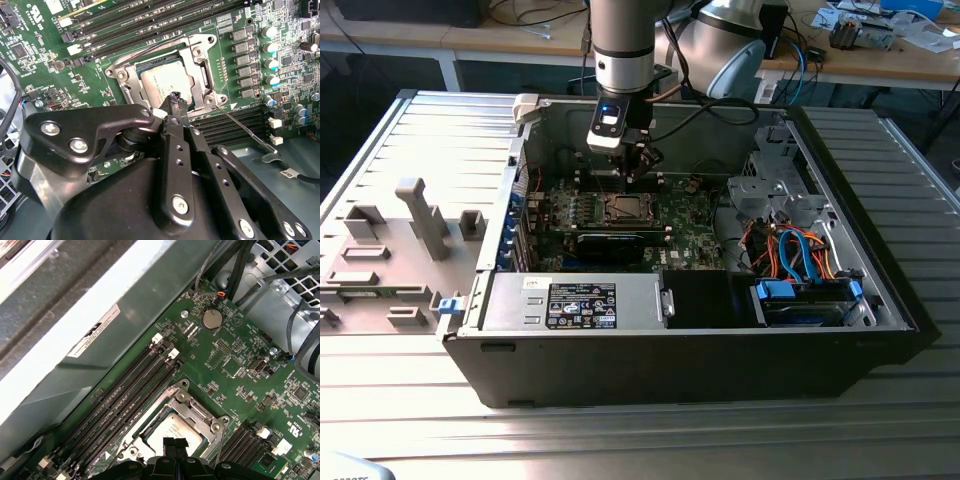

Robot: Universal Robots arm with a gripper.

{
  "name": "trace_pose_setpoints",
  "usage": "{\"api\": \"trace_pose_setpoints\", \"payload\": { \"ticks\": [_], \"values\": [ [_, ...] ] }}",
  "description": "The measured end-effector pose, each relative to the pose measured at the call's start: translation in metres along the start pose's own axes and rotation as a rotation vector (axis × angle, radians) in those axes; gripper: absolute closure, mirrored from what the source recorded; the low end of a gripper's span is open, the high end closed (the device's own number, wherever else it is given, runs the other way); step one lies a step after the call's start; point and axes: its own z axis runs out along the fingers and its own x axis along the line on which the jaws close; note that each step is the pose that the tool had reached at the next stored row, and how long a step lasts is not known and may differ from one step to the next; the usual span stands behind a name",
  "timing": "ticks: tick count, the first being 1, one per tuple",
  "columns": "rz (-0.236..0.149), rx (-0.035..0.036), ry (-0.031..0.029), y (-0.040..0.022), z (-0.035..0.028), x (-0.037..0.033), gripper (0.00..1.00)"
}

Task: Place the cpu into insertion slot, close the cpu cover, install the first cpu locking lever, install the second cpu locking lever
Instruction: 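Install the first cpu locking lever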

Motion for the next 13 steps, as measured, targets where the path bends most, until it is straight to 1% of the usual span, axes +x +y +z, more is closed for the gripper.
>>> {"api": "trace_pose_setpoints", "payload": {
  "ticks": [13],
  "values": [
    [-0.009,-0.0008,0.0000,0.0000,0.0000,0.0000,0.89]
  ]
}}
